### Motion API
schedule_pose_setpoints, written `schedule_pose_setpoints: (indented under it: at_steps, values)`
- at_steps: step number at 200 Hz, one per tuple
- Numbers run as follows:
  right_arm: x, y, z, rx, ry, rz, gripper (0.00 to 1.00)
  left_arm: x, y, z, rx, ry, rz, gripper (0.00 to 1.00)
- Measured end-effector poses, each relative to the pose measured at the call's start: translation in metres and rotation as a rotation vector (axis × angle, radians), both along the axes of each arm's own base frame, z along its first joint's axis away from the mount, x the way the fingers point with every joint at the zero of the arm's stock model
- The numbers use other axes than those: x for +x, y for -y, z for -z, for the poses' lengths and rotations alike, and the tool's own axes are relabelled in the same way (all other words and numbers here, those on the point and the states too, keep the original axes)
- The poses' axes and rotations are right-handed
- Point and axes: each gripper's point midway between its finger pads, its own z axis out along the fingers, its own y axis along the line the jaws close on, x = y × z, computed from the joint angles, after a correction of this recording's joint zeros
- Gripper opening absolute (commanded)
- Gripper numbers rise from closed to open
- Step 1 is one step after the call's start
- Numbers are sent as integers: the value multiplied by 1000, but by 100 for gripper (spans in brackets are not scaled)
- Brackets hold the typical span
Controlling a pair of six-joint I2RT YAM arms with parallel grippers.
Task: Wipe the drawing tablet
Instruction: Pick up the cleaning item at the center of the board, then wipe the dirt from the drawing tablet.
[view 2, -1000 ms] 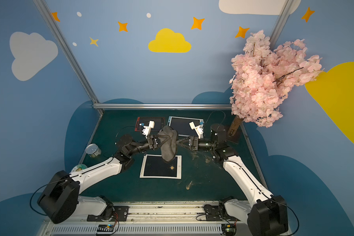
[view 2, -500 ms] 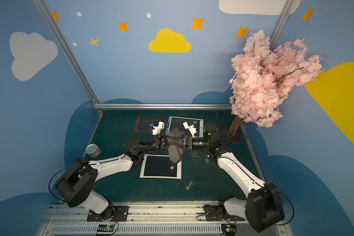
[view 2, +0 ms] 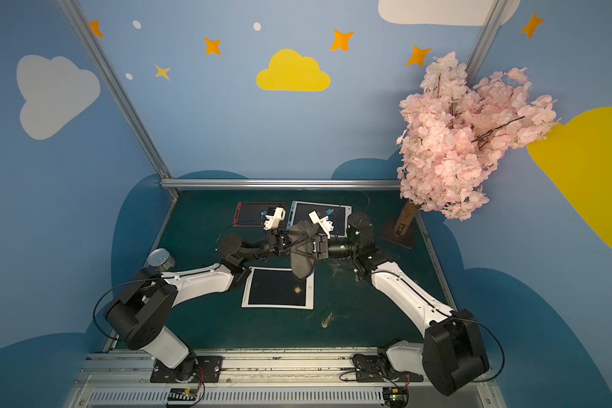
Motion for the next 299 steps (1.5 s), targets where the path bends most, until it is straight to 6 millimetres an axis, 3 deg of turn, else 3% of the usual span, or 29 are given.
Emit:
schedule_pose_setpoints:
  at_steps: [14, 23, 38, 55, 82, 106, 129, 179, 196, 216, 246, 271, 299]
  values:
    - [-1, 0, 1, -1, 5, -5, 12, 0, -2, 0, 2, -1, 2, 5]
    - [-2, 1, 3, -5, -5, -8, 0, 1, -2, 1, 9, -5, 2, 13]
    - [-2, 4, 4, -13, 0, -4, 0, 2, -3, 3, 15, -14, 2, 26]
    - [0, 13, 7, -36, -6, 21, 0, -2, -4, 1, 11, -9, 5, 51]
    - [11, 36, 4, -109, 8, 147, 0, 0, -34, 6, 18, -4, -63, 65]
    - [5, 52, -16, -153, 103, 232, 0, 6, -70, 16, 69, 9, -174, 67]
    - [-11, 62, -27, -168, 158, 252, 0, 3, -82, 21, 159, 43, -239, 67]
    - [-34, 59, -13, -207, 96, 190, 0, -11, -99, 1, 358, 203, -359, 67]
    - [-39, 56, -2, -235, 77, 178, 0, -16, -115, 0, 438, 251, -445, 63]
    - [-42, 52, 19, -311, 56, 180, 0, -23, -135, 13, 527, 264, -530, 61]
    - [-46, 44, 53, -445, 72, 181, 0, -24, -156, 60, 677, 202, -600, 62]
    - [-45, 38, 94, -570, 70, 174, 0, -22, -166, 105, 792, 133, -614, 61]
    - [-38, 29, 137, -686, 52, 153, 0, -13, -174, 131, 873, 98, -647, 60]
